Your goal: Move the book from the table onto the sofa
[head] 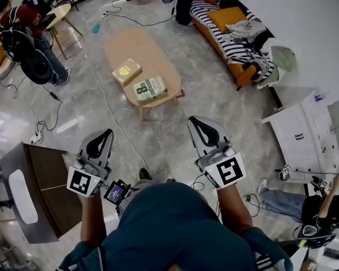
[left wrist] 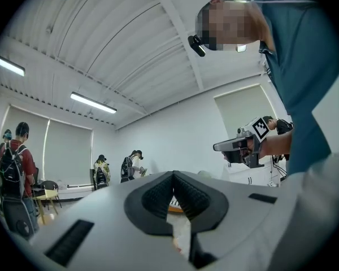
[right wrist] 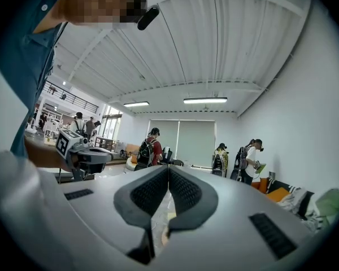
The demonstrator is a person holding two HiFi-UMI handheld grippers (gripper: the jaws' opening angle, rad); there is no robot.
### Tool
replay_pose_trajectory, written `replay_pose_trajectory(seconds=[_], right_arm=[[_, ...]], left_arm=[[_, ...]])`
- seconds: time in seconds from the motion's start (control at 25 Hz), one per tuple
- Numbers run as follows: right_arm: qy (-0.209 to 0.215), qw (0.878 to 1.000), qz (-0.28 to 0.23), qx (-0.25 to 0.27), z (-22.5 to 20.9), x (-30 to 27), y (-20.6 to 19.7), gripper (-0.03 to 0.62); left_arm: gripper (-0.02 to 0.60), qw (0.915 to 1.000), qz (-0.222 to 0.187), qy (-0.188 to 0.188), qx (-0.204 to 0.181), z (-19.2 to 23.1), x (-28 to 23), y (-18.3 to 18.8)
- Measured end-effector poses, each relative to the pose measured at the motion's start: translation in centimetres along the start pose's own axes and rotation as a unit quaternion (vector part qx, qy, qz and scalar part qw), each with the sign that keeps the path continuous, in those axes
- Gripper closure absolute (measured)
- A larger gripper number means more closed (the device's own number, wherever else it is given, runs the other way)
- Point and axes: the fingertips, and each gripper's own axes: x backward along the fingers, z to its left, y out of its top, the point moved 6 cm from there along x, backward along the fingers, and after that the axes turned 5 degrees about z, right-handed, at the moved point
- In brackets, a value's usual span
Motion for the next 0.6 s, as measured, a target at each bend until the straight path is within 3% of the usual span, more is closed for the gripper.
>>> replay_pose_trajectory(seconds=[0.2, 0.6], right_arm=[[-0.026, 1.000, 0.010, 0.007, 0.1, -3.5, 0.1, 0.580], [-0.046, 0.999, 0.017, 0.003, -0.5, -9.7, 0.2, 0.580]], left_arm=[[0.577, 0.9986, -0.042, -0.031, -0.004, 4.4, -1.9, 0.5], [0.578, 0.9983, -0.033, -0.047, 0.008, 11.0, -4.9, -1.4]])
